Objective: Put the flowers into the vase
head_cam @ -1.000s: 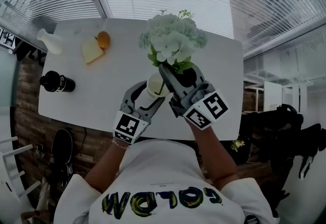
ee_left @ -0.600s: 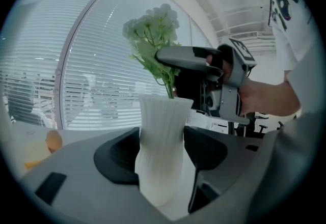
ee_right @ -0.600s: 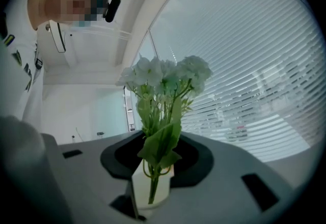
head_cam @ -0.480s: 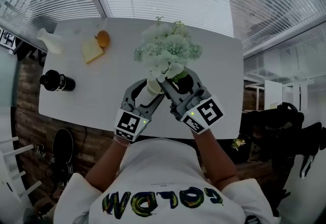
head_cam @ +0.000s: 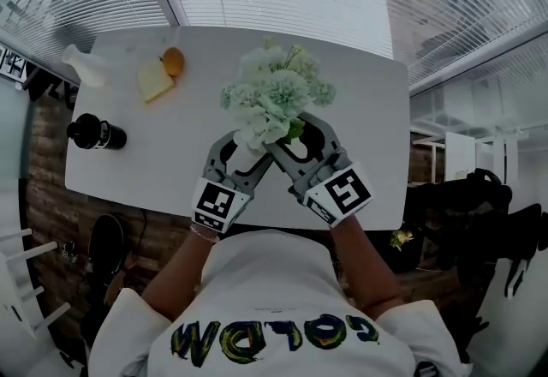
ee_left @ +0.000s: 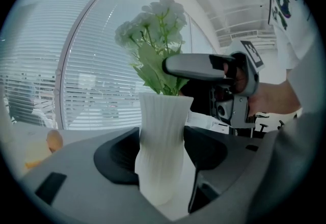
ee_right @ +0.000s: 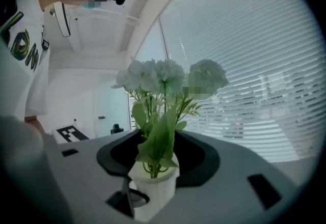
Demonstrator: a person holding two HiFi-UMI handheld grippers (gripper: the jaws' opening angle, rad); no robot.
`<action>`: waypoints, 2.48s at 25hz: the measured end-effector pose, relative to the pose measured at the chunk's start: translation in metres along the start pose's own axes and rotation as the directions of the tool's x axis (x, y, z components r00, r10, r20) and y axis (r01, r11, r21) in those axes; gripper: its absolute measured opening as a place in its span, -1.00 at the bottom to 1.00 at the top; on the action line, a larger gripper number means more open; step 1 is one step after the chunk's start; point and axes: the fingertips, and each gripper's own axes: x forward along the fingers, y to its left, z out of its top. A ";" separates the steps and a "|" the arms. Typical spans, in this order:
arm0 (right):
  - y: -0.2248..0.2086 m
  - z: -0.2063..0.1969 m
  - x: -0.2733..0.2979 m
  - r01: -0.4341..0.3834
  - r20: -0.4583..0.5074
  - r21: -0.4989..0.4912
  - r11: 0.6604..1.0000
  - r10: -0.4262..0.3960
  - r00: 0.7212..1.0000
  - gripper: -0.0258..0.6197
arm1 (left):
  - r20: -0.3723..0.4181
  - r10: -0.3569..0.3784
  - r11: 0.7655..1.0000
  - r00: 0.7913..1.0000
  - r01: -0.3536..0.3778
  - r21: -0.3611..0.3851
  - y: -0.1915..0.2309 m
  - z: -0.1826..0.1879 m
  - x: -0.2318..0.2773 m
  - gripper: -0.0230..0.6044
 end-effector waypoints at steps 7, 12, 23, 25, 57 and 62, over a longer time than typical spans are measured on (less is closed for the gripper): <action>0.004 -0.009 -0.006 0.011 -0.046 -0.024 1.000 -0.012 0.999 -0.20 | 0.005 0.010 1.000 1.000 -0.010 0.001 0.000 -0.002 -0.001 -0.03; 0.006 -0.012 -0.012 0.024 -0.068 -0.025 0.999 -0.025 0.997 -0.12 | 0.007 0.014 1.000 1.000 -0.014 0.008 0.000 -0.003 -0.001 -0.03; 0.002 0.004 -0.038 0.071 -0.031 0.013 0.997 -0.070 0.997 -0.09 | -0.012 0.016 1.000 1.000 -0.016 0.009 -0.001 -0.008 -0.002 -0.02; 0.002 0.009 -0.044 0.075 -0.017 0.025 0.997 -0.075 0.997 -0.10 | -0.004 0.015 1.000 1.000 -0.015 -0.003 -0.003 -0.004 -0.004 -0.02; -0.003 0.027 -0.121 0.322 -0.068 -0.079 0.943 -0.327 0.943 -0.71 | 0.229 0.146 0.987 0.962 -0.125 -0.100 -0.010 0.093 -0.107 -0.73; 0.004 0.032 -0.138 0.360 -0.074 -0.097 0.928 -0.368 0.927 -0.76 | 0.249 0.160 0.985 0.955 -0.140 -0.097 -0.014 0.103 -0.117 -0.80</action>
